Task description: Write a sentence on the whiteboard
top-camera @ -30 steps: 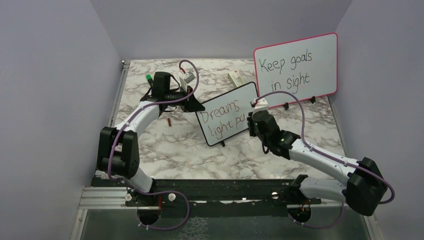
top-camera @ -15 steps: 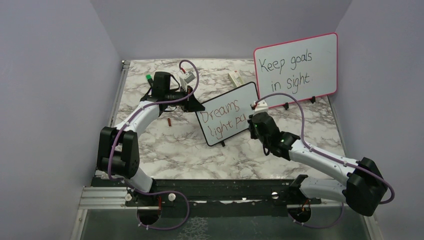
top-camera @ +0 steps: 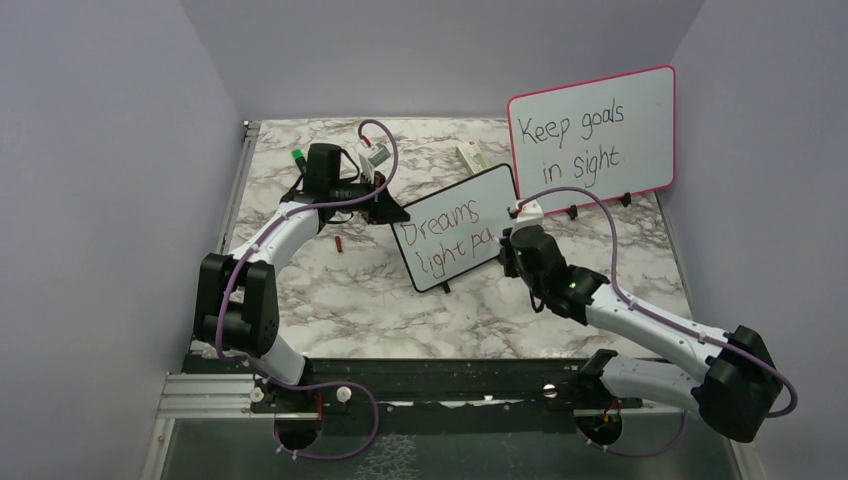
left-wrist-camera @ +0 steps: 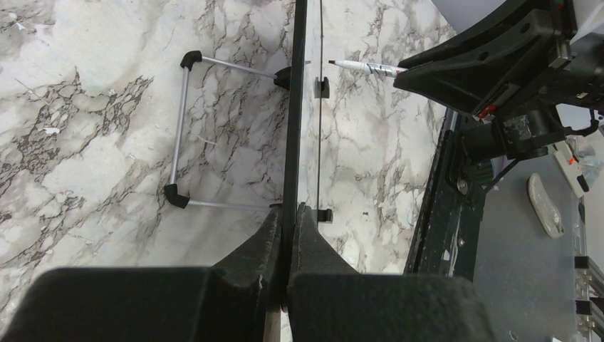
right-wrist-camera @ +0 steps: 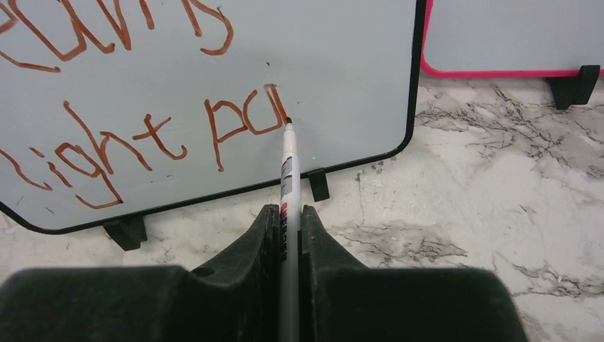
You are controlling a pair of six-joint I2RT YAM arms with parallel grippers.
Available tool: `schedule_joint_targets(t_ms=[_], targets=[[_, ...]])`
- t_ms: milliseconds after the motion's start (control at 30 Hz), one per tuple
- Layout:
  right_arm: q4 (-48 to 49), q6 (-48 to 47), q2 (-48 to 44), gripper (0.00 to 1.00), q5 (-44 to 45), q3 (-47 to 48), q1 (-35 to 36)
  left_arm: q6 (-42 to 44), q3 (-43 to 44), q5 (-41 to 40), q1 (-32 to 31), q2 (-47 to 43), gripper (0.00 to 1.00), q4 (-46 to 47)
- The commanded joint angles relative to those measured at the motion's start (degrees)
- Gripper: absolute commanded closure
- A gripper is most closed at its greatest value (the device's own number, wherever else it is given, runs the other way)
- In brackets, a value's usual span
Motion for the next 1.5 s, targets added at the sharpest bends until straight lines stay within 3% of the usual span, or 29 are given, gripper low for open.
schedule_joint_targets(t_ms=[0, 800, 1133, 1467], targets=[[1.4, -0.8, -1.9, 0.99, 1.2, 0.7, -0.4, 4.7, -2.9, -12.1, -1.8, 4.7, 1.00, -7.6], [5.2, -2.7, 3.0, 0.99, -1.9, 1.9, -2.8, 4.9, -2.9, -11.9, -1.8, 4.7, 1.00, -7.7], [4.7, -3.4, 1.5, 0.99, 0.7, 1.4, -4.7, 4.9, -2.9, -12.0, -1.8, 4.7, 1.00, -7.7], [4.2, -4.1, -0.9, 0.99, -3.6, 1.4, -4.8, 5.0, -2.8, -12.2, -1.8, 4.8, 1.00, -7.8]])
